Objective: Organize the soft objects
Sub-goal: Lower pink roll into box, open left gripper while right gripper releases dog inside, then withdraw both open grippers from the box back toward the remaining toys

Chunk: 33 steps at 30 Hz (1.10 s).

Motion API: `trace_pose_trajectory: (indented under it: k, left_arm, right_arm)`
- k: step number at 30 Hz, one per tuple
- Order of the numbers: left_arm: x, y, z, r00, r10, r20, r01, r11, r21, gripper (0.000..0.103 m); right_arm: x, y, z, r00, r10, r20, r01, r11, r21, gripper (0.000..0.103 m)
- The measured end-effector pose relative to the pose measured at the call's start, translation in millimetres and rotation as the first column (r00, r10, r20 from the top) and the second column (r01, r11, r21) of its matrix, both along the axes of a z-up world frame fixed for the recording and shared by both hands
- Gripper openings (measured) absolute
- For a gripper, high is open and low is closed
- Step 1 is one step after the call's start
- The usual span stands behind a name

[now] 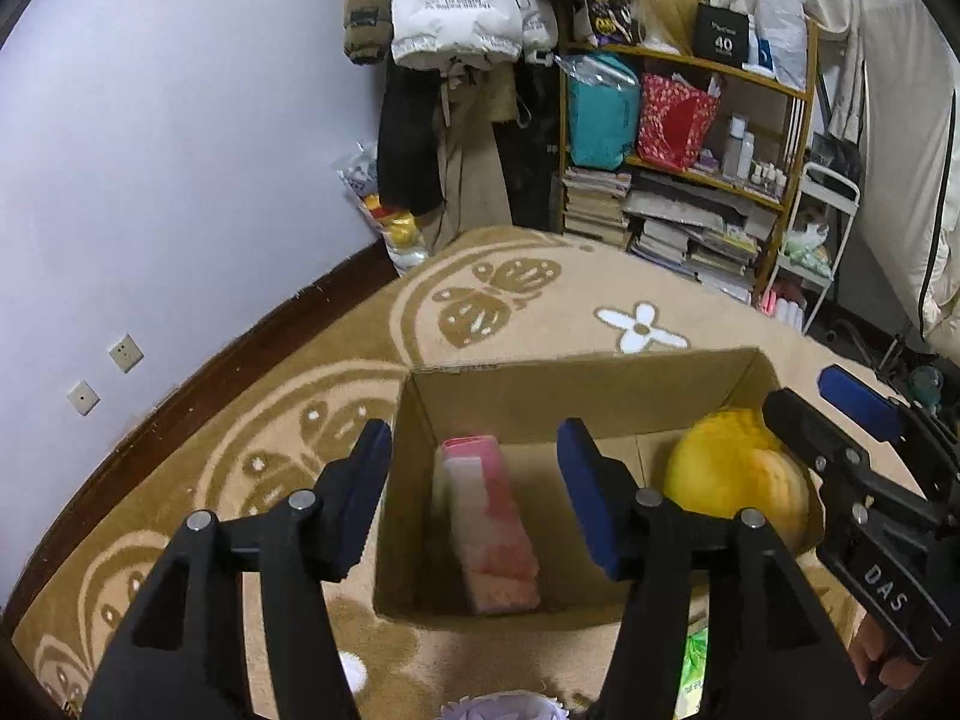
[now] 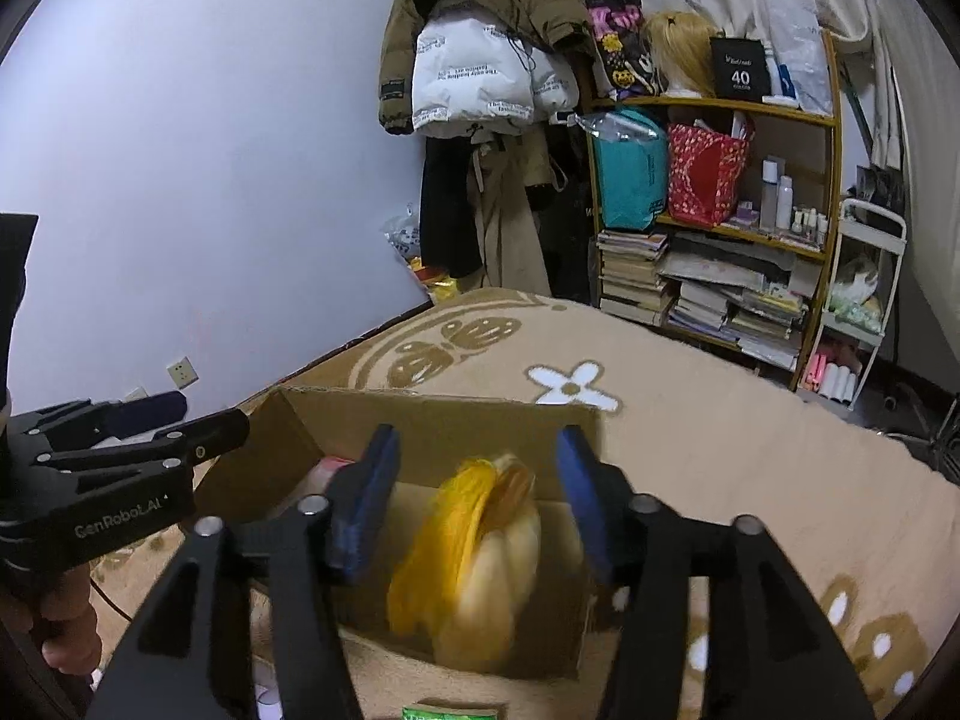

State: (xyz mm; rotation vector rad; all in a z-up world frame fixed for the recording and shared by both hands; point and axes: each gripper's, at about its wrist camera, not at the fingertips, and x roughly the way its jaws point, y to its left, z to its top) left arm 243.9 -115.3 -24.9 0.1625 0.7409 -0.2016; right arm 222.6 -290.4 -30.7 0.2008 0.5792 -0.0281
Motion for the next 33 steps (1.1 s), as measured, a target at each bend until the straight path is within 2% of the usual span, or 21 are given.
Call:
trace_pose_trajectory:
  k: [2, 3, 4, 6, 12, 18, 22, 27, 33]
  left_arm:
    - [0, 1, 5, 1.0, -0.002, -0.001, 0.002, 1.0, -0.002, 0.057]
    - [0, 1, 8, 1.0, 0.0, 0.0, 0.0, 1.0, -0.001, 0.061]
    - [-1, 2, 11, 1.0, 0.002, 0.001, -0.002, 1.0, 0.0, 0.065]
    - [-3, 5, 17, 1.0, 0.019, 0.005, -0.019, 1.0, 0.007, 0.079]
    - [-19, 24, 42, 0.999, 0.03, 0.026, -0.03, 1.0, -0.004, 0.094]
    - [-49, 49, 65, 0.997, 0.041, 0.072, -0.041, 0.999, 0.004, 0.1]
    - [-65, 63, 72, 0.996, 0.062, 0.064, -0.063, 0.998, 0.016, 0.101]
    - [-92, 78, 68, 0.994, 0.083, 0.068, -0.086, 0.995, 0.045, 0.101]
    - [-127, 85, 50, 0.997, 0.056, 0.048, -0.058, 0.997, 0.057, 0.101]
  right_arm:
    - [-2, 0, 5, 1.0, -0.001, 0.007, 0.001, 1.0, -0.009, 0.078]
    - [-4, 0, 7, 1.0, 0.0, 0.008, 0.0, 1.0, -0.014, 0.082]
    - [-5, 0, 10, 1.0, -0.002, 0.006, 0.002, 1.0, -0.022, 0.083]
    - [-7, 0, 17, 1.0, -0.003, 0.01, 0.003, 0.999, -0.032, 0.089]
    - [-21, -4, 37, 0.999, -0.033, 0.028, 0.035, 0.999, -0.039, 0.103]
    - [-41, -2, 58, 0.997, -0.052, 0.057, 0.055, 0.997, -0.052, 0.103]
    - [-55, 3, 65, 0.997, -0.052, 0.061, 0.056, 0.996, -0.068, 0.103]
    - [-74, 9, 66, 0.997, -0.052, 0.061, 0.057, 0.995, -0.079, 0.103]
    - [-97, 16, 60, 0.998, -0.047, 0.045, 0.05, 0.996, -0.075, 0.103]
